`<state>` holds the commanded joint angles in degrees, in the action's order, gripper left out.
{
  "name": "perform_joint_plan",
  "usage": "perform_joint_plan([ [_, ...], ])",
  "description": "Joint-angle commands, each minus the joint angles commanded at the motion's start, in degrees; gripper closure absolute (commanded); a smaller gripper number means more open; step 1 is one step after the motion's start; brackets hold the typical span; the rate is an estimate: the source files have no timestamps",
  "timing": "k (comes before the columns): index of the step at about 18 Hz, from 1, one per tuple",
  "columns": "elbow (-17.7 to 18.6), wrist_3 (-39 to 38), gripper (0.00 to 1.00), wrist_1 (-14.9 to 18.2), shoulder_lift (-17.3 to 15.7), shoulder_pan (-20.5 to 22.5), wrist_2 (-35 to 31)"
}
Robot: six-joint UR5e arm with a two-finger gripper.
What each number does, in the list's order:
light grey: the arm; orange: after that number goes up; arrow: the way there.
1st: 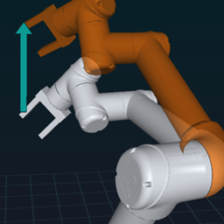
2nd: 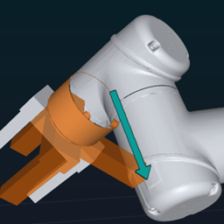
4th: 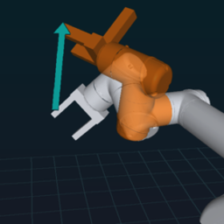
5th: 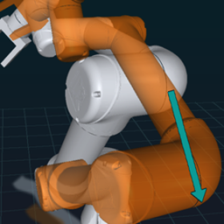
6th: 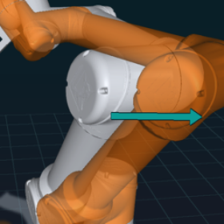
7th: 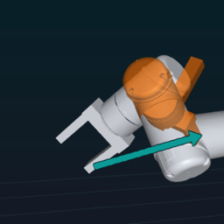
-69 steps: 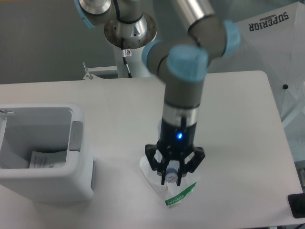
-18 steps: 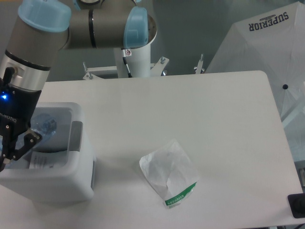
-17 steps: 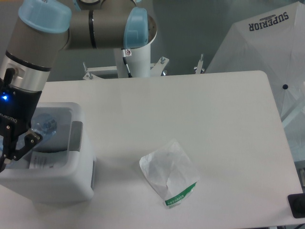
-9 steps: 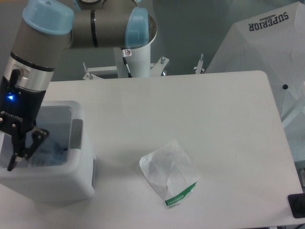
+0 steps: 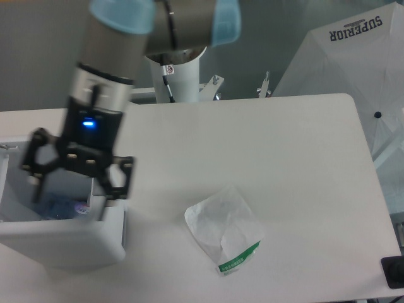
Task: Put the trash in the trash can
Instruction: 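Move the open gripper back over the clear plastic bag, then lower the gripper and pinch the edge of the plastic bag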
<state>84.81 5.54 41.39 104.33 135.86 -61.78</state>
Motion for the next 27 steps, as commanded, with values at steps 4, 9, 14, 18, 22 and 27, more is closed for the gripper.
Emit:
perform_joint_plan([
  [4,5.4,0.3,0.00,0.0,-0.4,4.5,-3.3],
  [9,9.1,1.7,0.00,-0.2,0.1,6.5,-8.9],
  [14,15.5,21.8,0.00,-0.4,1.3,6.6,-17.1],
  [18,15.0,22.8,0.00,-1.8,3.2,6.3,-18.2],
  [22,15.2,23.2,0.00,-2.3,5.4,5.6,-19.2],
  [27,17.1,42.3,0.01,-2.5,8.0,0.8,-29.5],
])
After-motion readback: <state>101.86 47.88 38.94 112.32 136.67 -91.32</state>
